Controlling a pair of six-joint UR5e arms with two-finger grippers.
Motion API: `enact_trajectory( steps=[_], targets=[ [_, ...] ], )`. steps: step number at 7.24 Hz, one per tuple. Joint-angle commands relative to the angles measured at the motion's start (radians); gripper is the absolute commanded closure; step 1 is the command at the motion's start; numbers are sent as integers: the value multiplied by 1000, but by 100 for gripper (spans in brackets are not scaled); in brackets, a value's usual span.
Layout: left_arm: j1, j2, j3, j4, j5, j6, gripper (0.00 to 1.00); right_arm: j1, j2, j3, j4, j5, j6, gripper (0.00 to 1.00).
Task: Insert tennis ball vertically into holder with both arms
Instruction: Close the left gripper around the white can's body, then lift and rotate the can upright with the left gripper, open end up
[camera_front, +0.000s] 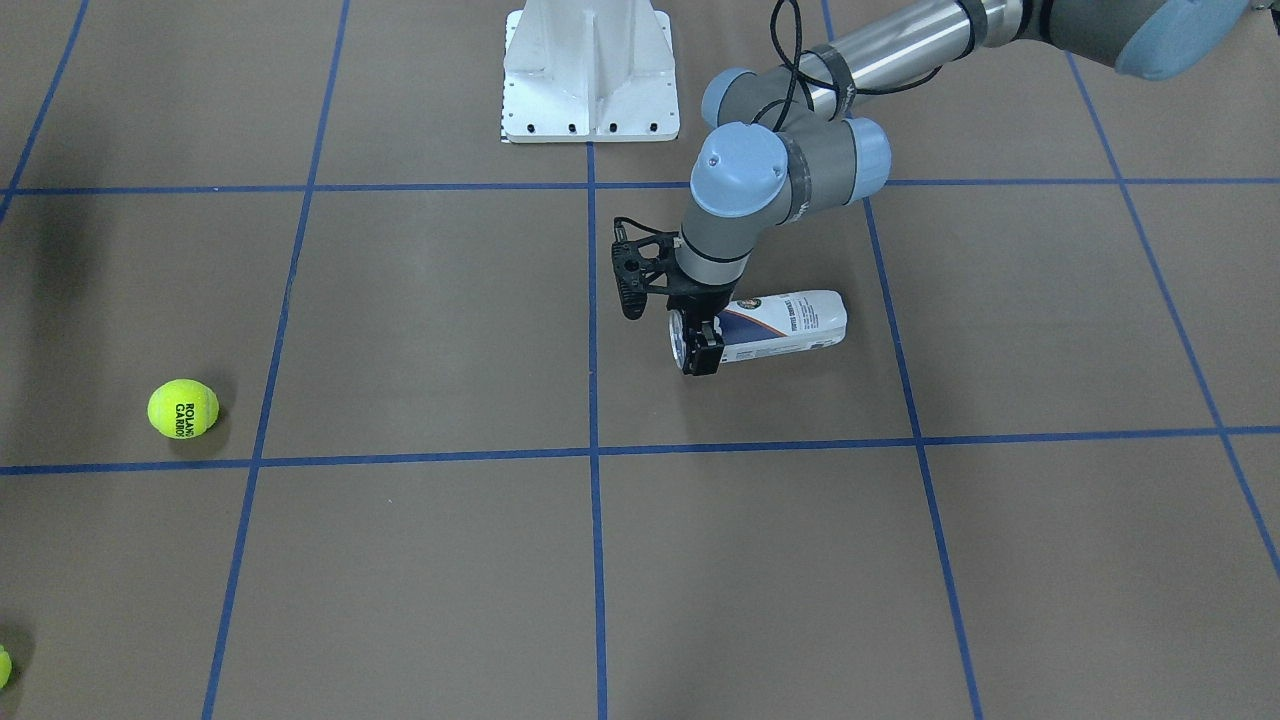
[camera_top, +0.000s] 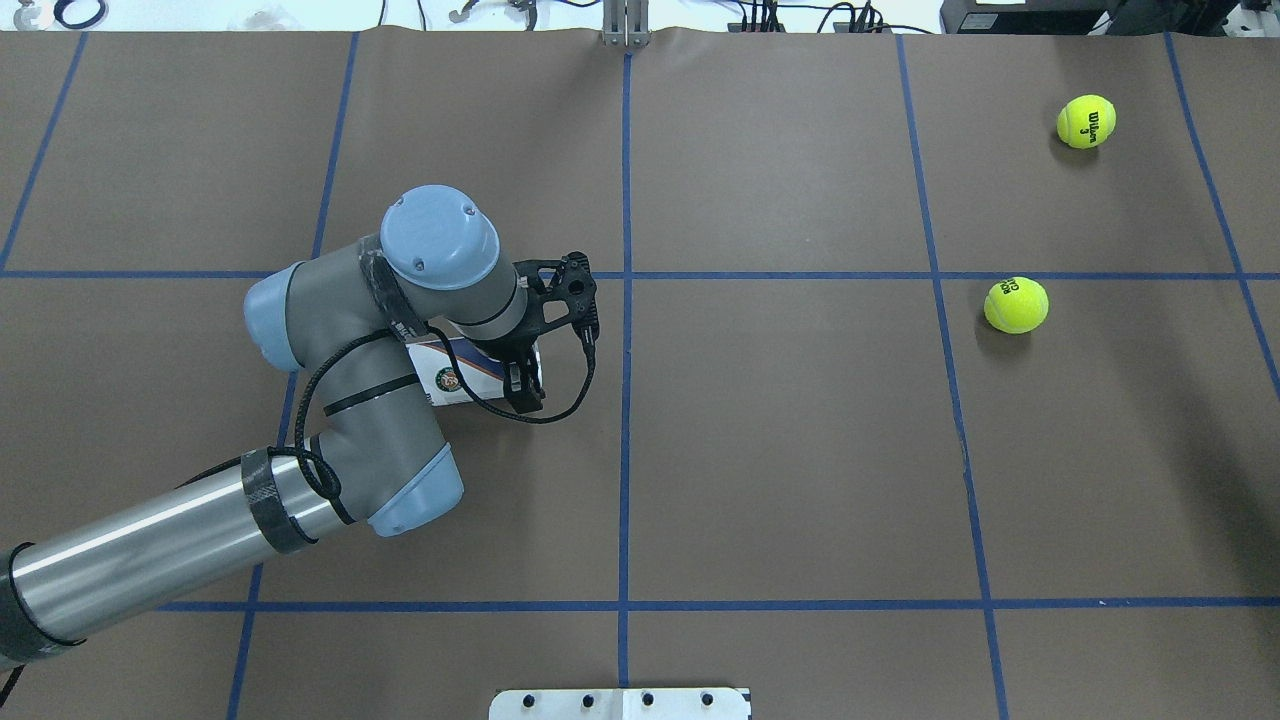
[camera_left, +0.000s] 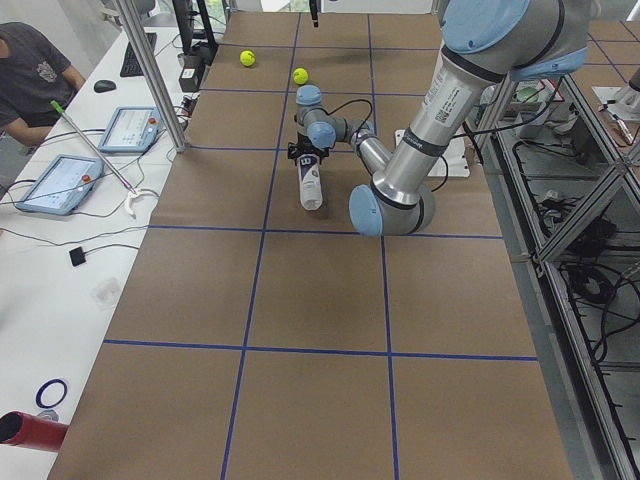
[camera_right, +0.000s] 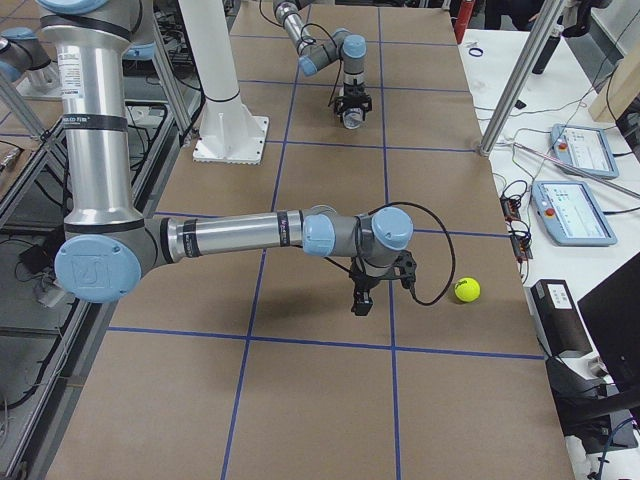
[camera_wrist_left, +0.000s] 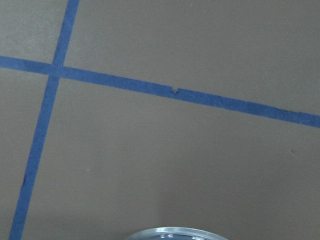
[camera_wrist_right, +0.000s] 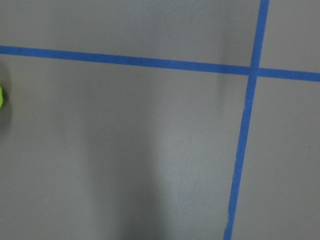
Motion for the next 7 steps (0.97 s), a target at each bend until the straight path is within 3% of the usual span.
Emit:
enact_trajectory(
  steps=[1,4,6,7],
  targets=[
    [7,-2,2,10,2,19,4,-1,-1,0,0,0,0,0],
    [15,-8,4,9,42,19,8,-1,-1,0,0,0,0,0],
    [13,-11,-5,4,83,19,39,-1,-1,0,0,0,0,0],
    [12,-13,-21,1,100,19,39,-1,-1,0,0,0,0,0]
  ],
)
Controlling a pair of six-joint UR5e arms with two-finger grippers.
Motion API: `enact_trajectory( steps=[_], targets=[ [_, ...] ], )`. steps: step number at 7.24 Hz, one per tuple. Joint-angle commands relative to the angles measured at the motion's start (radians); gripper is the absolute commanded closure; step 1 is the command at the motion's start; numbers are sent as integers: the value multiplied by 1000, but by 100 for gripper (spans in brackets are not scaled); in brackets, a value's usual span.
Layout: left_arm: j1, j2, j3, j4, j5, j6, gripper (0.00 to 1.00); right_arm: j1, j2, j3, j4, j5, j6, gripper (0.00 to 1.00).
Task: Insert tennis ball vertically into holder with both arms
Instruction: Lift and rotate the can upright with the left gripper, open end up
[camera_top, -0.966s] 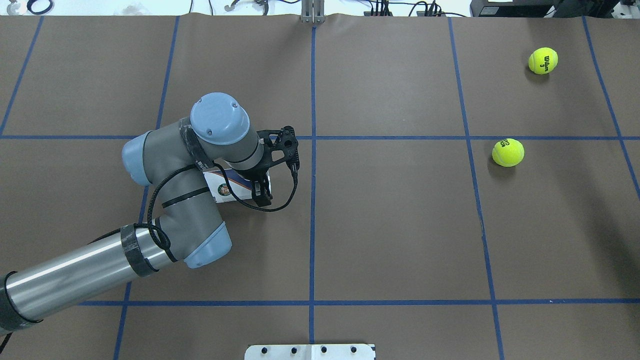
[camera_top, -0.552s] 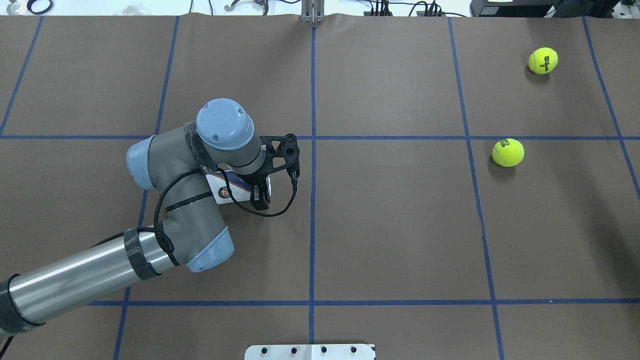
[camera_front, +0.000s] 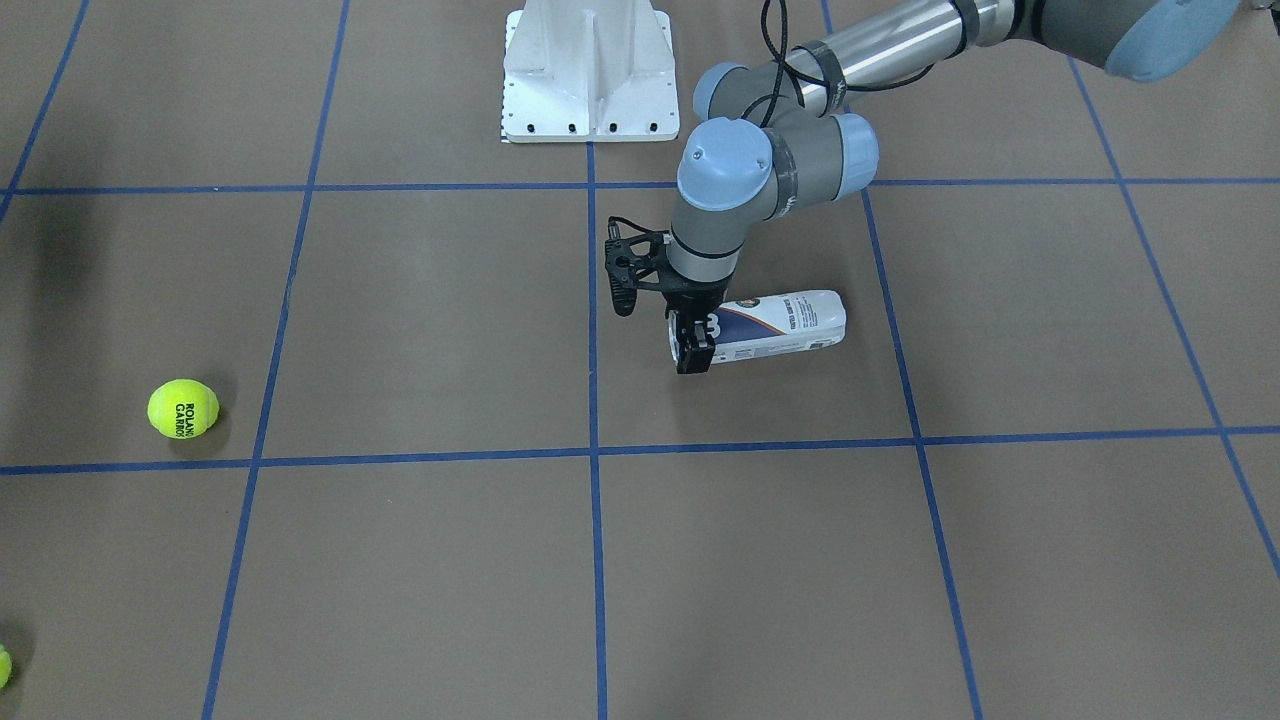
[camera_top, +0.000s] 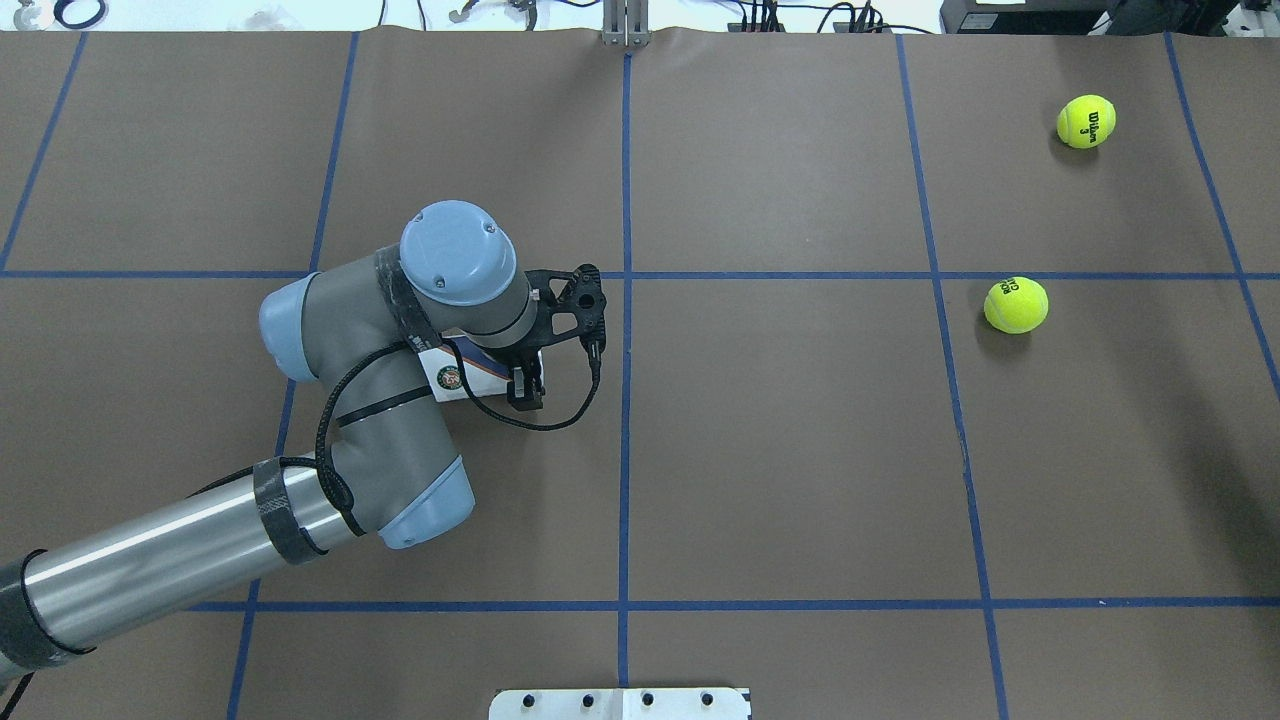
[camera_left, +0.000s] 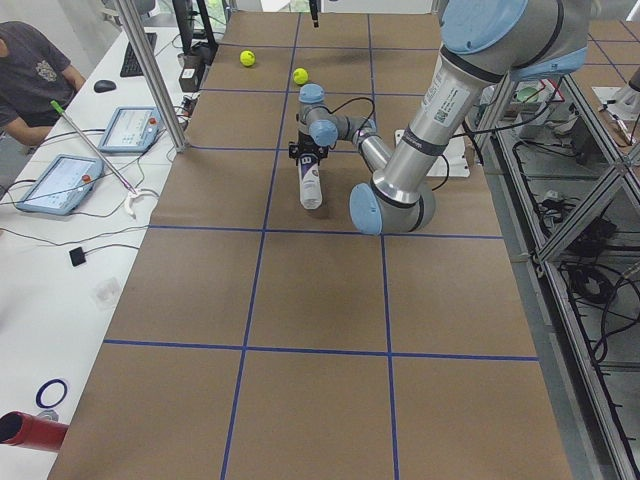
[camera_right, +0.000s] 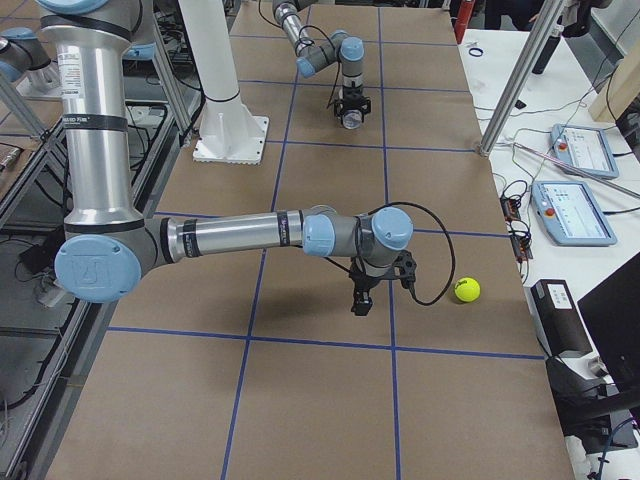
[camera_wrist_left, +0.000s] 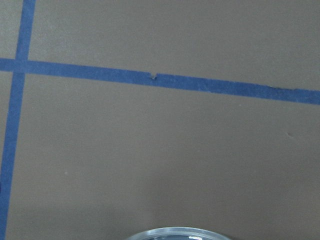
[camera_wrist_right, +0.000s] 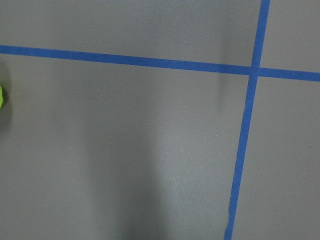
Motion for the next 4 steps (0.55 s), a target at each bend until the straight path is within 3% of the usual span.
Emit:
enact_trajectory(
  steps=[1,3,4],
  targets=[
    [-5,-2,-48,-4,31,-1,39,0,0,0,0,0,0,0],
    [-12,-9,-173,-28,50,-65,40,0,0,3,0,0,0,0],
    [-20,-9,-195,-122,71,-163,40,0,2,5,0,0,0,0]
  ],
)
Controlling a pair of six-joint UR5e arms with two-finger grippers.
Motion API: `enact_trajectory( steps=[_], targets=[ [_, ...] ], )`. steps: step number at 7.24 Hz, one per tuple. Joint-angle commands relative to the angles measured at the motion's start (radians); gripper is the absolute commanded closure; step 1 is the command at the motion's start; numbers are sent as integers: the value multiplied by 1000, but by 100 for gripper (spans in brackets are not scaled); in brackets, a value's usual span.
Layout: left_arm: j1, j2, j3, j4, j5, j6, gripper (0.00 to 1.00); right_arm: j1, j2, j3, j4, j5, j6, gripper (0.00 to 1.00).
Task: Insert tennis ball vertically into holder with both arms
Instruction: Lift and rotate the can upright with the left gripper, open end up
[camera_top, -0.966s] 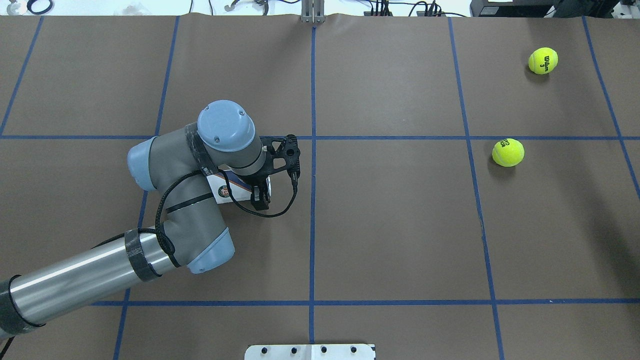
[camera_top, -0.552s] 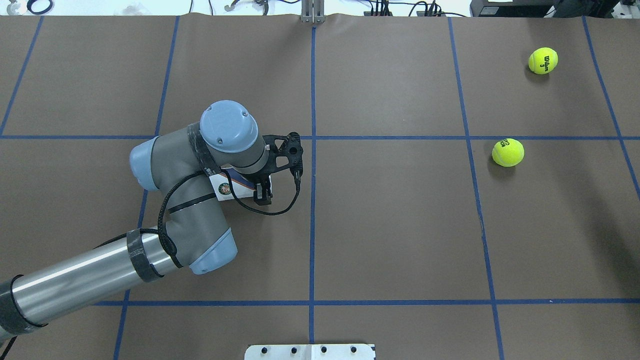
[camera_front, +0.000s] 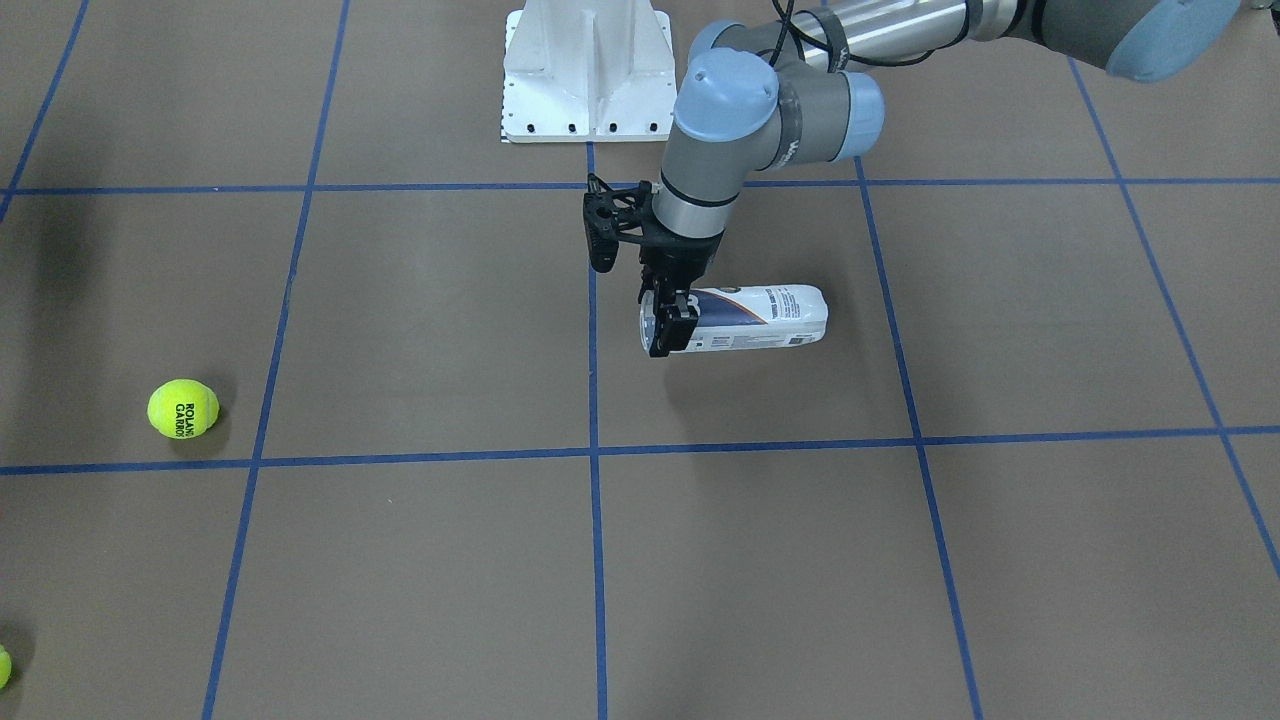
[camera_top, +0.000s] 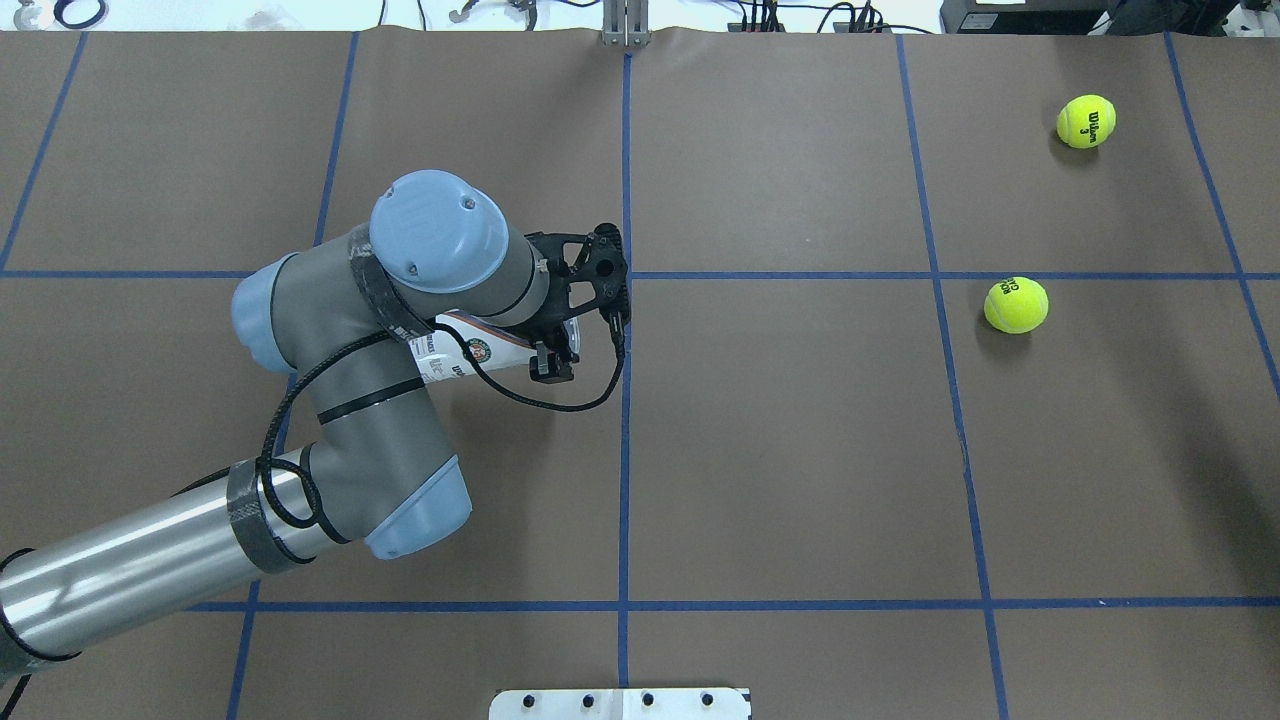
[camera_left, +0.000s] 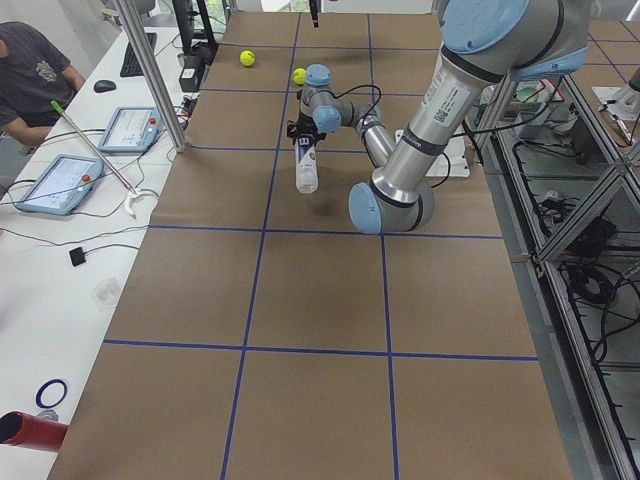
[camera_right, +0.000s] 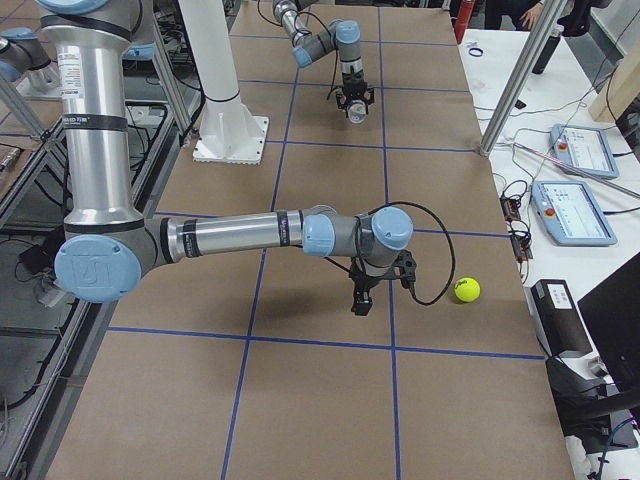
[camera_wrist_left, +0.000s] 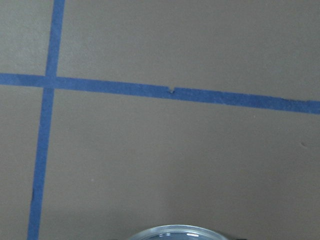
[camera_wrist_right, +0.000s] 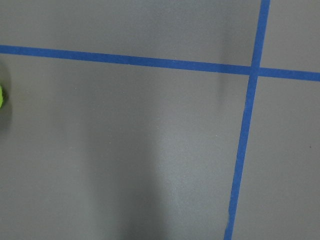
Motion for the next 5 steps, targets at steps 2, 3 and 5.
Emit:
enact_trajectory(
  steps=[2,3,5],
  targets=[
    [-7,4,-38,-380,103,-341,39,0,15,-4,75,2,3,0],
    [-1,4,-38,-459,147,-438,39,-5,18,4,104,2,3,0],
    [27,1,47,-798,298,-621,39,-67,18,2,260,-3,11,0]
  ],
)
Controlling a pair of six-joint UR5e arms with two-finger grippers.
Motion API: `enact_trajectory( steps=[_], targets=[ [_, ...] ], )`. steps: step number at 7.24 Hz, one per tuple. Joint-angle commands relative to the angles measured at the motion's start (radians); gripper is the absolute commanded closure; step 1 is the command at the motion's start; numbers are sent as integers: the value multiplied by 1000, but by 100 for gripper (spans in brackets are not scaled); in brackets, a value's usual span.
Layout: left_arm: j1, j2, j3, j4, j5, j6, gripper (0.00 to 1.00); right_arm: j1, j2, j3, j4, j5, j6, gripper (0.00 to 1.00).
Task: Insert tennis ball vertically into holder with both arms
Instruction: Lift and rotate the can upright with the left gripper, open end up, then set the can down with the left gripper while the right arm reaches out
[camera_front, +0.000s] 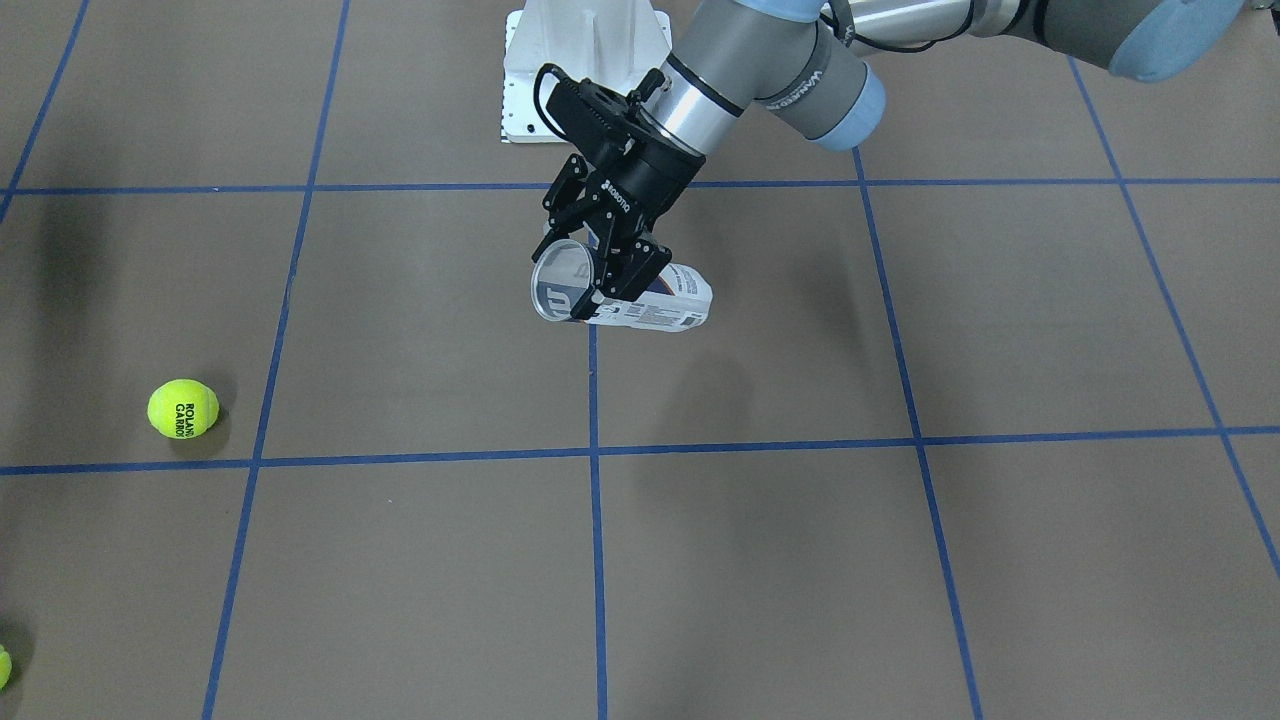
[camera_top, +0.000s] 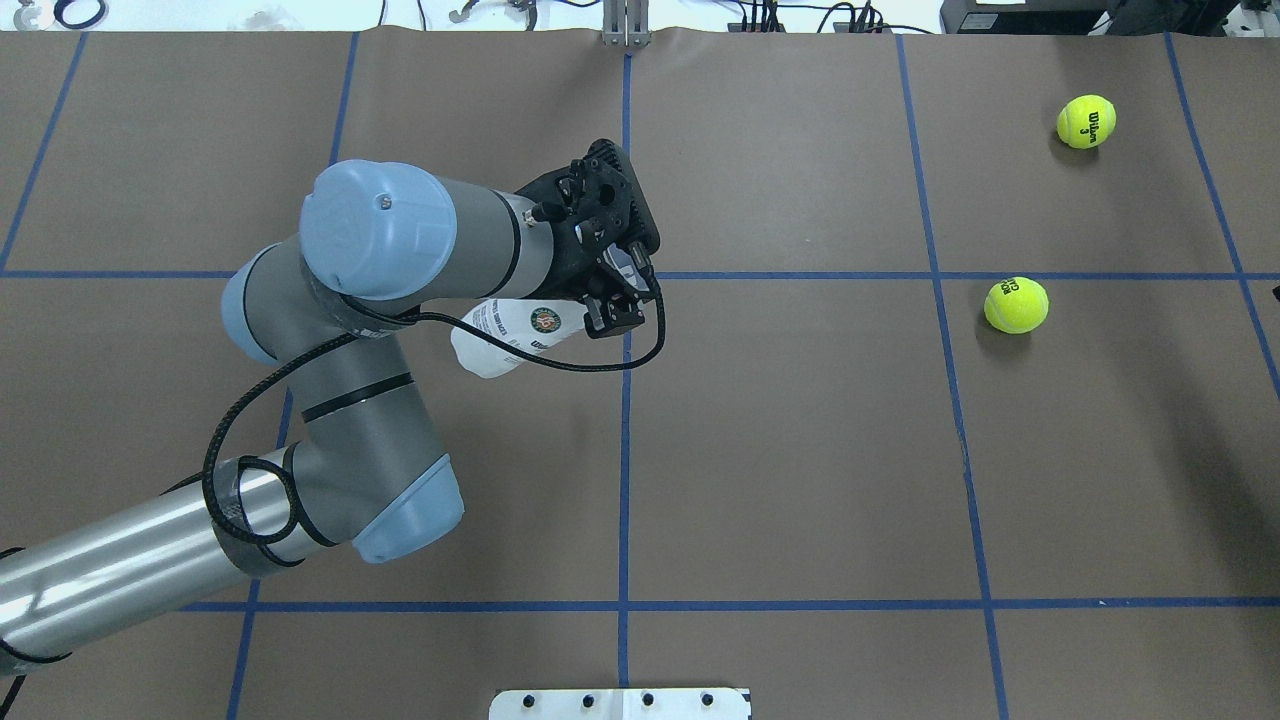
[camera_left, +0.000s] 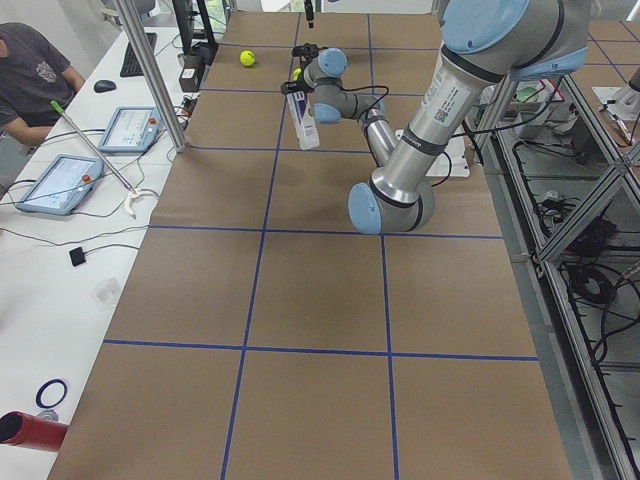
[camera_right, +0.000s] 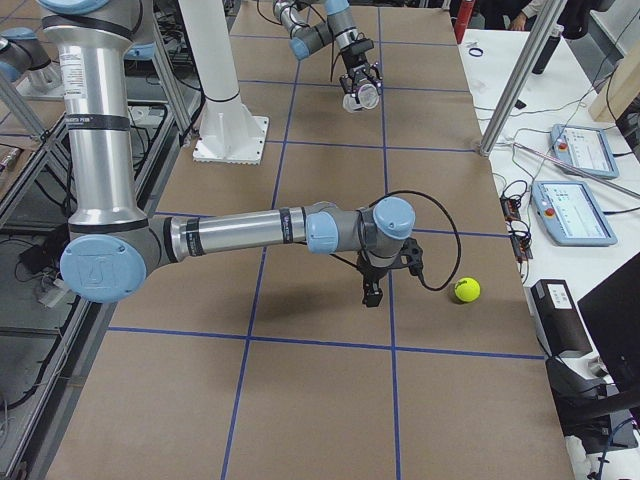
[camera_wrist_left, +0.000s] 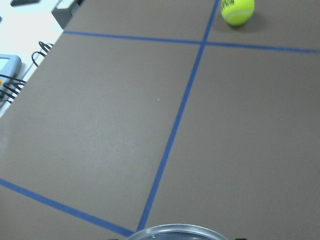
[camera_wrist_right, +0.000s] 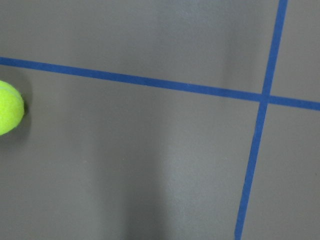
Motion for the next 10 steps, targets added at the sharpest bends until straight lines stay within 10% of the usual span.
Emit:
enact_trajectory(
  steps=[1,3,10],
  targets=[
    [82,1,194,-494,242,-134,39,-40,1,8,97,2,54,0],
    [179,-15,313,-745,468,-136,37,-55,8,19,99,10,76,0],
    [196,24,422,-1047,541,-12,38,-88,24,51,148,9,150,0]
  ],
)
